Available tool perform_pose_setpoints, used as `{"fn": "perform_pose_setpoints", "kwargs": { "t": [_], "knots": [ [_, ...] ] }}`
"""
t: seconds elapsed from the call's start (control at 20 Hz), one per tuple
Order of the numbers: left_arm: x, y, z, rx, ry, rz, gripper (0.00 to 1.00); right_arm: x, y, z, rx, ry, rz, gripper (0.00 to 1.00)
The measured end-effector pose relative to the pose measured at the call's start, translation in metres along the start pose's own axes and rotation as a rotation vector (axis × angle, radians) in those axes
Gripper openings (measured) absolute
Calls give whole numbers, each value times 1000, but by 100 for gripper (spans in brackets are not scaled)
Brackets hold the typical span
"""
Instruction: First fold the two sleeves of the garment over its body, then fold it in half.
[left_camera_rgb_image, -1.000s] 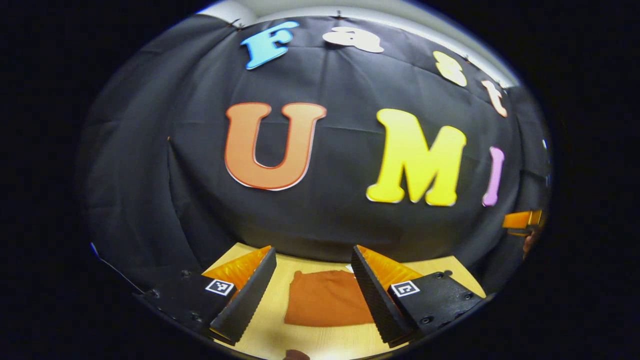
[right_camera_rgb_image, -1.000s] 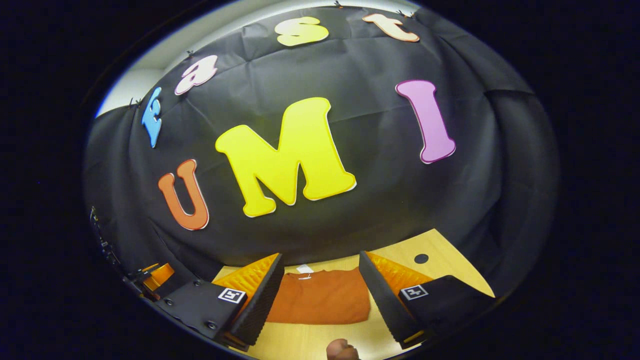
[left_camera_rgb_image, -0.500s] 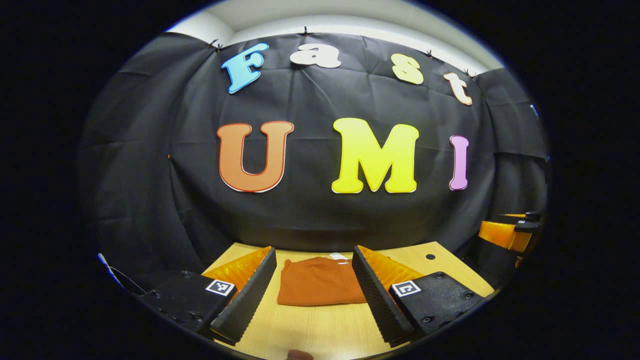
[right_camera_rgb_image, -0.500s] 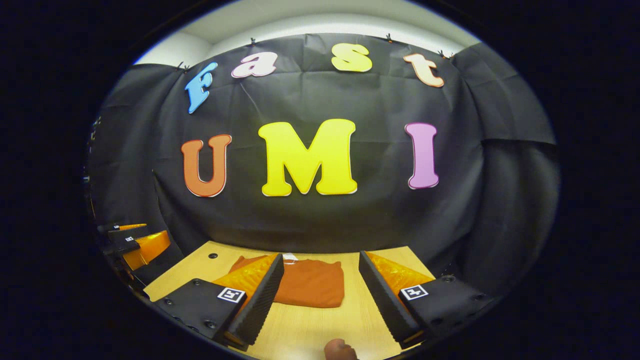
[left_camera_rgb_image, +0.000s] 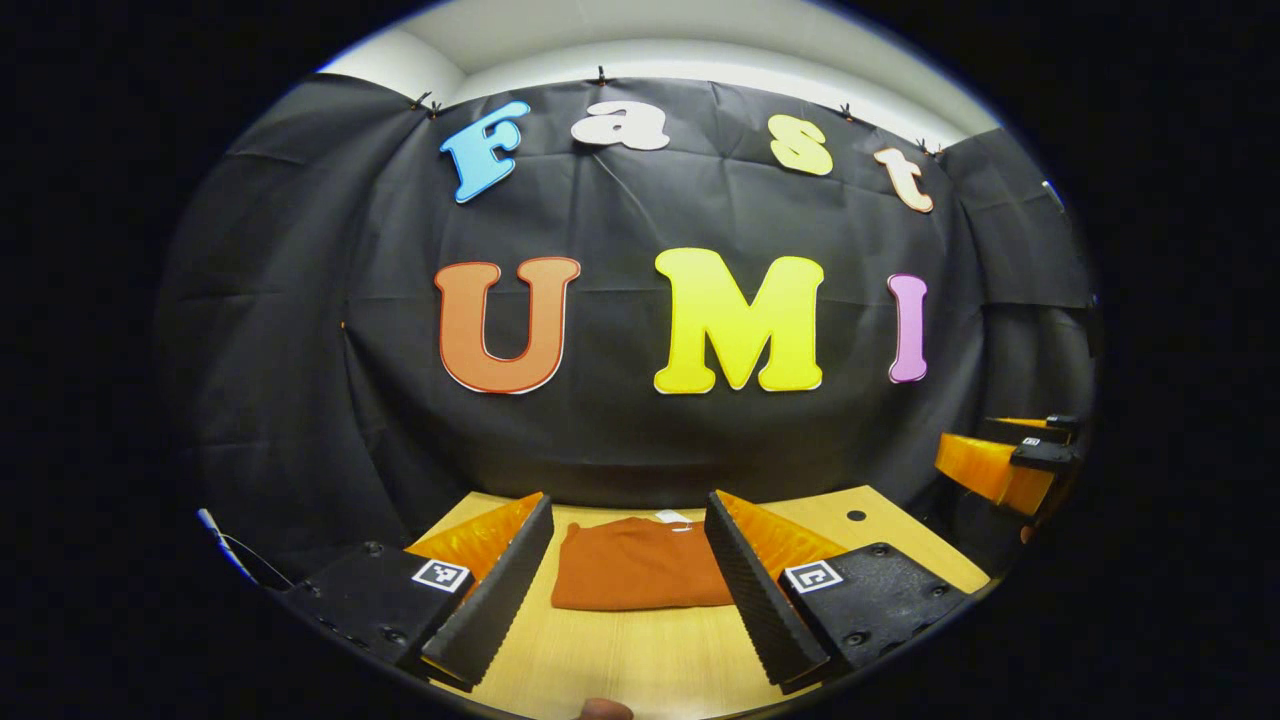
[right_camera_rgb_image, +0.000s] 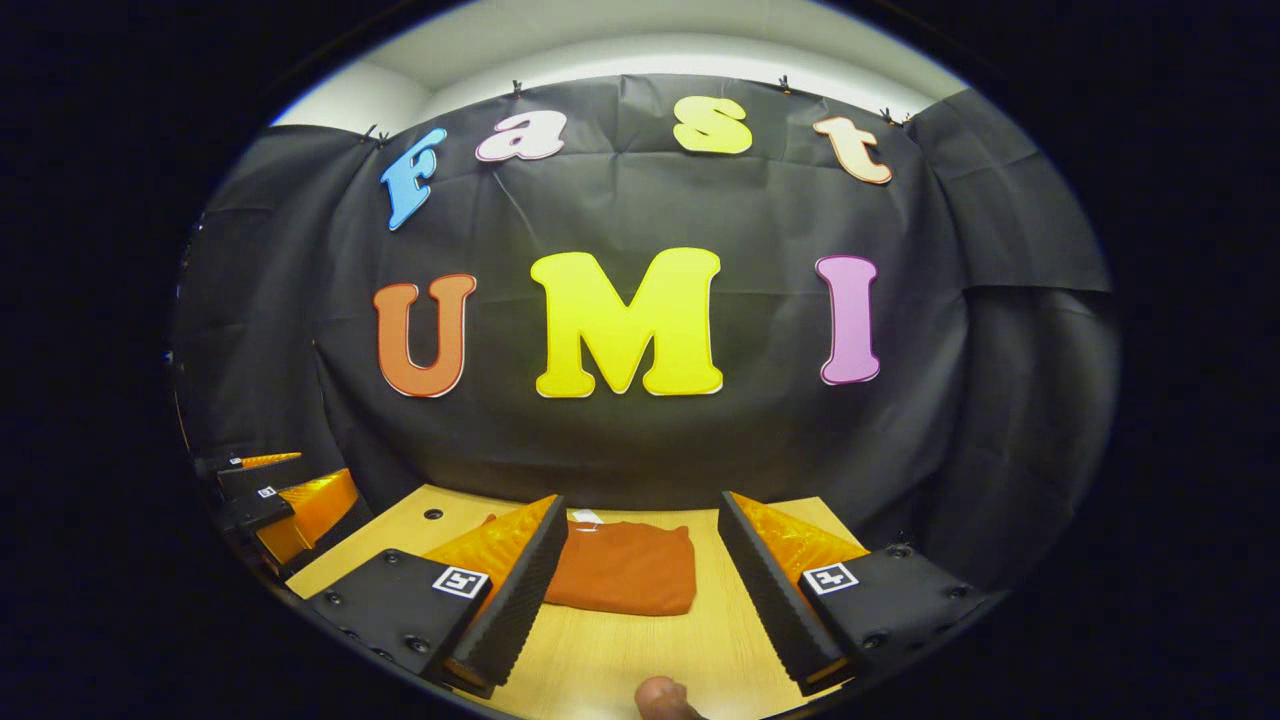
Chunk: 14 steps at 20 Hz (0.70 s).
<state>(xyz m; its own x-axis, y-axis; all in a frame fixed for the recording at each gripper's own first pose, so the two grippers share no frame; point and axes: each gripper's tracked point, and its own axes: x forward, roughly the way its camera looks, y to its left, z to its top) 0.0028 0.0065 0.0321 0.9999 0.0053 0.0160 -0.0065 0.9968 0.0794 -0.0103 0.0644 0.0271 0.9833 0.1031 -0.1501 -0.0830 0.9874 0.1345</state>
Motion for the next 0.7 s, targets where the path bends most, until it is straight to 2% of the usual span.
{"fn": "perform_pose_setpoints", "kwargs": {
  "t": [0.2,0.25,0.7],
  "knots": [
    [-1,9,0,4,-10,15,98,3,12,2,-13,1,17,98],
    [-2,10,-3,2,-2,16,98,2,17,3,-18,-2,25,94],
    [2,9,-12,14,23,-1,98,2,37,0,-49,-1,69,98]
  ]
}}
